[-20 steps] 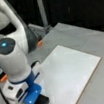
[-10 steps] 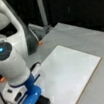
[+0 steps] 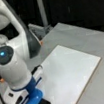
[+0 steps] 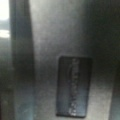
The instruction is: Erasing curve lines
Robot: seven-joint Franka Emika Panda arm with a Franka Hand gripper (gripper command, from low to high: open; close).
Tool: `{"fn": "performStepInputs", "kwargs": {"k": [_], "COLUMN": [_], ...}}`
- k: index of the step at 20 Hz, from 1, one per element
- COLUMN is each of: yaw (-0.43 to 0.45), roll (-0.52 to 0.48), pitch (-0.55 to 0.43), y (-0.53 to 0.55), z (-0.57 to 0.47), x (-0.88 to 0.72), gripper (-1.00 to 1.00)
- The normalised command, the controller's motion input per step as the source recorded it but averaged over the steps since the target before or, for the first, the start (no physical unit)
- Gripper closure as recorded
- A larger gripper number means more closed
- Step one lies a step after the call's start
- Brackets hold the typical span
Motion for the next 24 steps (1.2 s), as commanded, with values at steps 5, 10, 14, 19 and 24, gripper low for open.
{"fn": "performStepInputs", "kwargs": {"k": [5,10,14,19,24], "yaw": [-0.073,-0.093,-0.099,-0.104,-0.113], "roll": [0.070,0.078,0.089,0.100,0.104], "pitch": [0.063,0.052,0.040,0.012,-0.005], "y": [-0.16,-0.07,-0.03,0.00,0.00], "z": [0.01,0.02,0.00,-0.08,-0.11], "x": [0.12,0.03,-0.04,-0.04,-0.04], "gripper": [1.00,1.00,1.00,1.00,1.00]}}
